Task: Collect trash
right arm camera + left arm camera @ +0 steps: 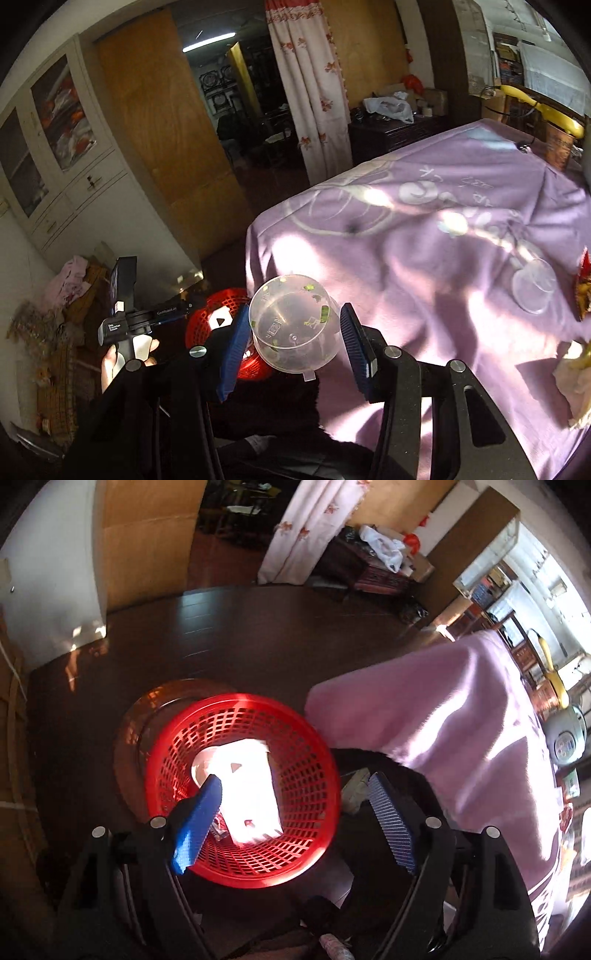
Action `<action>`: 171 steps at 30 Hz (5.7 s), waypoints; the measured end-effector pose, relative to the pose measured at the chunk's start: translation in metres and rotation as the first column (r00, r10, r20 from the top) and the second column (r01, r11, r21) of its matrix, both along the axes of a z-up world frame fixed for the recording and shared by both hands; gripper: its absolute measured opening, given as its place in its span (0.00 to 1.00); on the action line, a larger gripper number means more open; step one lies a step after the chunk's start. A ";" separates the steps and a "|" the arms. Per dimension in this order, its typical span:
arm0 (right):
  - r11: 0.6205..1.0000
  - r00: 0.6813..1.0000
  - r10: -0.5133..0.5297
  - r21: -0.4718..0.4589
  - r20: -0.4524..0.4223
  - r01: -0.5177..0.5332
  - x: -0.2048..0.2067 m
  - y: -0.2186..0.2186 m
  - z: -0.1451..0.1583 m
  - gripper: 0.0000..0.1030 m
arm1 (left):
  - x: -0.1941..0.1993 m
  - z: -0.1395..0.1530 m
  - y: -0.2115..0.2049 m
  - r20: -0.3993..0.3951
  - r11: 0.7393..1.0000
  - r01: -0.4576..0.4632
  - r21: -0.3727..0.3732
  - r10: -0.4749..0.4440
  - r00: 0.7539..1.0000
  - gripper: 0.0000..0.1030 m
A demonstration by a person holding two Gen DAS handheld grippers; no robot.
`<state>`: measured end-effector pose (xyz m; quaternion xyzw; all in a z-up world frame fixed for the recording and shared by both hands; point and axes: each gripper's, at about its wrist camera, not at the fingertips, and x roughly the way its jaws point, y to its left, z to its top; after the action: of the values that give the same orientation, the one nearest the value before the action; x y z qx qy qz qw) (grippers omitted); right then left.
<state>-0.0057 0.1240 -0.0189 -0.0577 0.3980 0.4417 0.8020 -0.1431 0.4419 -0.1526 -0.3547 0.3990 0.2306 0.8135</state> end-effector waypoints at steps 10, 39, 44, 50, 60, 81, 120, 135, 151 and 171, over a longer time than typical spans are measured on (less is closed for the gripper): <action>0.974 0.975 0.201 -0.087 -0.097 -0.209 -0.023 0.110 -0.042 0.48 | -0.019 0.003 0.017 0.000 0.996 -0.086 0.028 0.086 0.996 0.83; 0.996 0.995 0.088 -0.021 -0.036 -0.089 -0.009 0.087 -0.034 0.72 | -0.007 0.038 -0.017 0.020 0.990 -0.027 0.140 0.025 1.000 0.87; 1.000 1.000 0.001 0.025 -0.009 -0.001 -0.002 0.043 -0.024 0.74 | 0.006 0.055 -0.046 0.031 0.981 0.025 0.192 -0.032 0.999 0.88; 0.991 0.993 -0.115 0.078 0.032 0.112 0.004 -0.015 -0.014 0.79 | 0.028 0.073 -0.088 0.025 0.964 0.122 0.238 -0.131 0.991 0.88; 0.921 0.927 -0.368 0.165 0.073 0.353 0.016 -0.144 -0.005 0.86 | 0.075 0.094 -0.183 -0.017 0.883 0.326 0.339 -0.341 0.940 0.89; 0.713 0.723 -0.690 0.149 -0.024 0.685 0.051 -0.318 -0.049 0.87 | 0.165 0.089 -0.322 -0.098 0.714 0.592 0.374 -0.604 0.791 0.92; 0.693 0.696 -0.718 0.093 -0.005 0.715 0.056 -0.354 -0.058 0.71 | 0.282 0.103 -0.366 -0.108 0.654 0.694 0.301 -0.700 0.706 0.92; 0.699 0.709 -0.694 0.122 -0.126 0.705 0.064 -0.365 -0.068 0.71 | 0.319 0.075 -0.390 -0.158 0.667 0.684 0.294 -0.672 0.723 0.52; 0.743 0.760 -0.643 0.163 -0.095 0.649 0.068 -0.333 -0.049 0.74 | 0.309 0.084 -0.393 -0.122 0.660 0.650 0.378 -0.660 0.741 0.52; 0.793 0.793 -0.597 -0.066 0.120 0.606 0.098 -0.248 -0.048 0.76 | 0.308 0.086 -0.387 -0.077 0.683 0.643 0.346 -0.662 0.745 0.52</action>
<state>0.0927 -0.1239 -0.0673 0.0108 0.3798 0.1397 0.9144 0.1651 0.0551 -0.0665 -0.0446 0.4287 -0.0165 0.9022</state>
